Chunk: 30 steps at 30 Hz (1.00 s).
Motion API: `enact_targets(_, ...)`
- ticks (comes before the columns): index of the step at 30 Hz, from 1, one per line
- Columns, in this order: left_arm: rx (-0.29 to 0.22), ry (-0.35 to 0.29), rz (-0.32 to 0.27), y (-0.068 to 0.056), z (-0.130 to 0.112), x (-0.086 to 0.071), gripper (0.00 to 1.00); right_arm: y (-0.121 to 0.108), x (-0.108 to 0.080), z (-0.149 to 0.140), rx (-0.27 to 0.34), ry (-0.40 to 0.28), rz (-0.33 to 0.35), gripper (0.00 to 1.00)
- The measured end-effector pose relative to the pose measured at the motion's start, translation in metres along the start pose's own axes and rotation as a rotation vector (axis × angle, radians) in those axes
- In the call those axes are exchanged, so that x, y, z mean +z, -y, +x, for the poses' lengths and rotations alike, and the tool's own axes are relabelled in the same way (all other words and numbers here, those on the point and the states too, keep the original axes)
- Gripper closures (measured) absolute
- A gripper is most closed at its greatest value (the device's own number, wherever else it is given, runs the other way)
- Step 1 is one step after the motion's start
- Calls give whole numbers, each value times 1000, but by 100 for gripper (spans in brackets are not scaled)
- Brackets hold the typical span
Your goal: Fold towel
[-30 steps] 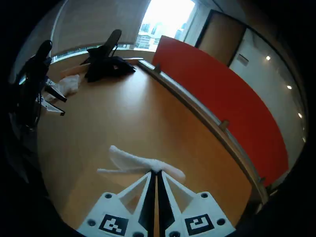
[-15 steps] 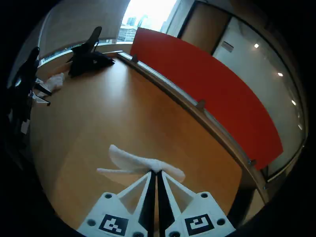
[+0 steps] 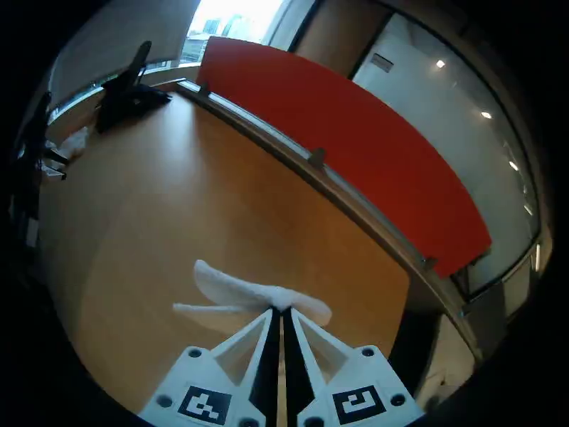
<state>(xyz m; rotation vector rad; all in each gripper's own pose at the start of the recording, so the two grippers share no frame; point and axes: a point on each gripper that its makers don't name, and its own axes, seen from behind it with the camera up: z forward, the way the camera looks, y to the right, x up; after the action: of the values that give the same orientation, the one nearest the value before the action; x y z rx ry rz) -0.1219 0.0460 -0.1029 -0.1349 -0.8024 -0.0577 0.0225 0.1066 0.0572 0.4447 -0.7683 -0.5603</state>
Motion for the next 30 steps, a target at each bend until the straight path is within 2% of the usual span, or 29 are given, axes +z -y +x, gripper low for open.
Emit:
enact_targets(15,16,2,0,-6,4,1,6,-63,-19,-23,52,33,-82,95)
enact_targets(24,24,3,0,-8,6,2,6,-74,-28,-39,75,48,-97,95)
enact_targets(30,32,1,0,-9,9,0,6,-77,-37,-64,100,71,-112,95)
